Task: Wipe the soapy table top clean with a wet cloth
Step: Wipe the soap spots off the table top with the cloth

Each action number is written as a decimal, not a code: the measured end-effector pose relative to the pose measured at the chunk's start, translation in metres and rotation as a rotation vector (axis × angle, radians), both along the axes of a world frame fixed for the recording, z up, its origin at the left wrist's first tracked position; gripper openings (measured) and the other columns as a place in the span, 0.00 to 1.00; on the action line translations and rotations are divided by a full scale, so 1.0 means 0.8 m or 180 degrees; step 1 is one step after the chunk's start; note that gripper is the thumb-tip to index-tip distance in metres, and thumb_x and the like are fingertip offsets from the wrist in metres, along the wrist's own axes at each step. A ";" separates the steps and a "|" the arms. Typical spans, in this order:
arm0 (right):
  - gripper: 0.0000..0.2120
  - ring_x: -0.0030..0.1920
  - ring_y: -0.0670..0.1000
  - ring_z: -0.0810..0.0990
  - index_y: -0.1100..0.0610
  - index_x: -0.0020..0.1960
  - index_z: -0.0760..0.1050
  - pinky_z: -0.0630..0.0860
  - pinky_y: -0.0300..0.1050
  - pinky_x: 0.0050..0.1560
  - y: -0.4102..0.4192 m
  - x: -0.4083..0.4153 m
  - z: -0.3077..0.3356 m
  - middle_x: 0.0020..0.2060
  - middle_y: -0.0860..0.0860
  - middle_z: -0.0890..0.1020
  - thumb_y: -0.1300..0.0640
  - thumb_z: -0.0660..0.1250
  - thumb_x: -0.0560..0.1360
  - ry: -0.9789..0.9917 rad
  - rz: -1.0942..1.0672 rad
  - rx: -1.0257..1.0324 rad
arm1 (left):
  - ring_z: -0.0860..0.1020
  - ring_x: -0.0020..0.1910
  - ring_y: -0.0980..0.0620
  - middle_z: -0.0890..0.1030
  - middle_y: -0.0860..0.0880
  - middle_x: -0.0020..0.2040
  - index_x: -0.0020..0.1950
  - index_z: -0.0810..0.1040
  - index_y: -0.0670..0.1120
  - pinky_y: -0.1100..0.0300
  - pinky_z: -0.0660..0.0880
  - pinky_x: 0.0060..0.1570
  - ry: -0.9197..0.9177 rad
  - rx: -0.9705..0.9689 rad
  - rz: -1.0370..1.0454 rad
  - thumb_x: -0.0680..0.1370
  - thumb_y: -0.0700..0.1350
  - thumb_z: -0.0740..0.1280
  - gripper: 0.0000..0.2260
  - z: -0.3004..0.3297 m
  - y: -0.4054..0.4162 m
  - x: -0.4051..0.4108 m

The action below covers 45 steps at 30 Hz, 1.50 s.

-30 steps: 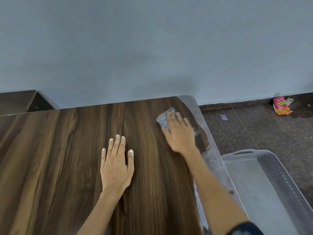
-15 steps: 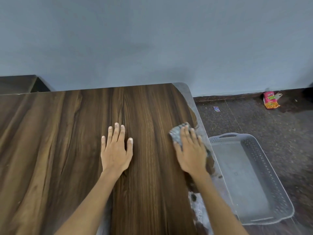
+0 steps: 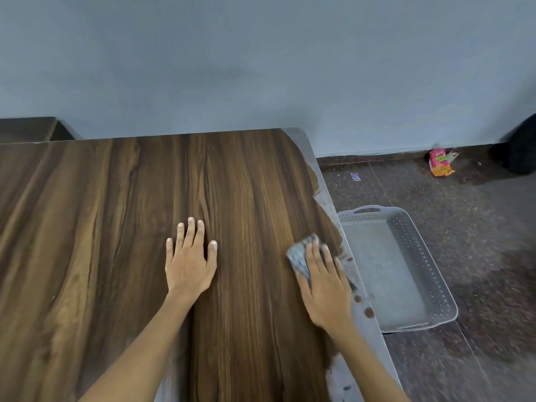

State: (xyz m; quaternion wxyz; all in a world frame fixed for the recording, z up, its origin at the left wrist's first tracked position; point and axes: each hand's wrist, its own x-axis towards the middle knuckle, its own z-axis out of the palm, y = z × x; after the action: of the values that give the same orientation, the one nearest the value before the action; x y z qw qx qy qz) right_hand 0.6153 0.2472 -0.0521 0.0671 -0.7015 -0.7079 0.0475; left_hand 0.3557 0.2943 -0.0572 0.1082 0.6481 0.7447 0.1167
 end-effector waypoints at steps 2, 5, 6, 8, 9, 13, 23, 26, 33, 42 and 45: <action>0.28 0.71 0.54 0.65 0.59 0.73 0.63 0.59 0.51 0.69 0.035 -0.037 0.002 0.71 0.53 0.67 0.45 0.48 0.78 0.0040 -0.0061 -0.0030 | 0.49 0.75 0.47 0.54 0.46 0.76 0.75 0.55 0.45 0.47 0.50 0.72 -0.0008 -0.0024 -0.0015 0.81 0.53 0.51 0.25 0.001 -0.010 0.002; 0.27 0.74 0.52 0.57 0.57 0.75 0.55 0.50 0.51 0.72 0.017 -0.090 -0.001 0.74 0.52 0.60 0.45 0.47 0.80 0.0047 0.0436 -0.0119 | 0.49 0.75 0.47 0.54 0.47 0.76 0.76 0.54 0.45 0.47 0.49 0.72 -0.0009 -0.0055 -0.0015 0.81 0.53 0.51 0.25 0.001 -0.025 0.006; 0.27 0.74 0.51 0.58 0.56 0.75 0.55 0.51 0.52 0.72 -0.008 -0.100 -0.002 0.74 0.52 0.60 0.45 0.48 0.80 0.0048 0.0626 -0.0117 | 0.49 0.76 0.47 0.54 0.47 0.76 0.76 0.54 0.45 0.47 0.49 0.72 -0.0007 -0.0070 -0.0015 0.81 0.53 0.51 0.25 0.000 -0.030 0.007; 0.26 0.73 0.49 0.61 0.54 0.74 0.59 0.55 0.50 0.73 -0.066 -0.104 0.001 0.72 0.49 0.65 0.44 0.51 0.80 0.0043 0.0990 -0.0131 | 0.48 0.76 0.48 0.53 0.47 0.77 0.76 0.53 0.46 0.48 0.48 0.72 -0.0027 -0.0103 -0.0035 0.81 0.53 0.51 0.25 -0.001 -0.038 0.008; 0.25 0.72 0.48 0.62 0.54 0.73 0.61 0.56 0.49 0.73 -0.094 -0.096 0.002 0.71 0.48 0.67 0.44 0.51 0.80 0.0037 0.1146 -0.0130 | 0.48 0.76 0.48 0.53 0.47 0.77 0.76 0.53 0.46 0.48 0.48 0.73 -0.0044 -0.0110 -0.0047 0.81 0.53 0.51 0.25 -0.002 -0.042 0.009; 0.24 0.70 0.47 0.65 0.54 0.72 0.64 0.58 0.48 0.67 -0.138 -0.026 0.004 0.70 0.47 0.67 0.45 0.46 0.81 -0.0059 0.0968 -0.0126 | 0.48 0.76 0.48 0.53 0.47 0.77 0.76 0.54 0.46 0.47 0.48 0.73 -0.0077 -0.0077 -0.0064 0.81 0.53 0.51 0.25 -0.004 -0.053 0.008; 0.27 0.75 0.52 0.55 0.57 0.76 0.53 0.49 0.50 0.72 -0.035 -0.113 0.005 0.75 0.53 0.58 0.46 0.46 0.80 0.0131 0.0451 -0.0221 | 0.49 0.76 0.48 0.54 0.48 0.76 0.76 0.54 0.46 0.48 0.48 0.72 -0.0085 -0.0042 -0.0096 0.81 0.53 0.52 0.25 0.002 -0.084 0.007; 0.25 0.72 0.48 0.61 0.54 0.73 0.61 0.56 0.49 0.73 -0.133 -0.118 0.010 0.71 0.49 0.67 0.44 0.51 0.79 0.0150 0.1175 -0.0291 | 0.49 0.76 0.48 0.54 0.47 0.76 0.76 0.54 0.46 0.48 0.48 0.72 -0.0084 -0.0031 -0.0104 0.81 0.52 0.52 0.25 0.003 -0.091 0.001; 0.28 0.75 0.48 0.52 0.54 0.76 0.50 0.50 0.47 0.74 -0.133 -0.054 0.010 0.75 0.48 0.56 0.42 0.41 0.79 0.0142 0.0488 -0.0453 | 0.48 0.76 0.49 0.53 0.48 0.77 0.76 0.53 0.46 0.48 0.47 0.73 -0.0109 -0.0051 -0.0096 0.81 0.53 0.51 0.25 0.007 -0.114 -0.008; 0.30 0.75 0.49 0.51 0.57 0.76 0.51 0.43 0.47 0.73 -0.144 -0.132 0.013 0.75 0.52 0.57 0.41 0.47 0.80 0.0130 0.1017 -0.0394 | 0.48 0.76 0.49 0.53 0.48 0.77 0.76 0.53 0.46 0.48 0.46 0.73 -0.0103 -0.0127 -0.0150 0.81 0.53 0.50 0.24 0.006 -0.166 -0.017; 0.28 0.73 0.47 0.59 0.55 0.74 0.60 0.53 0.46 0.73 -0.221 -0.099 0.014 0.72 0.49 0.66 0.40 0.48 0.80 0.0032 0.1364 -0.0418 | 0.49 0.76 0.48 0.54 0.48 0.76 0.76 0.54 0.46 0.48 0.46 0.72 -0.0154 -0.0073 -0.0213 0.81 0.53 0.51 0.24 0.003 -0.182 -0.012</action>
State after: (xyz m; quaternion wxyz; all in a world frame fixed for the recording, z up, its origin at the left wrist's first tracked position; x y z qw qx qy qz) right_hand 0.5360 0.0702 -0.0406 0.0132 -0.5376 -0.8359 0.1101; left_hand 0.3458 0.1487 -0.0550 0.1375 0.6683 0.7211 0.1201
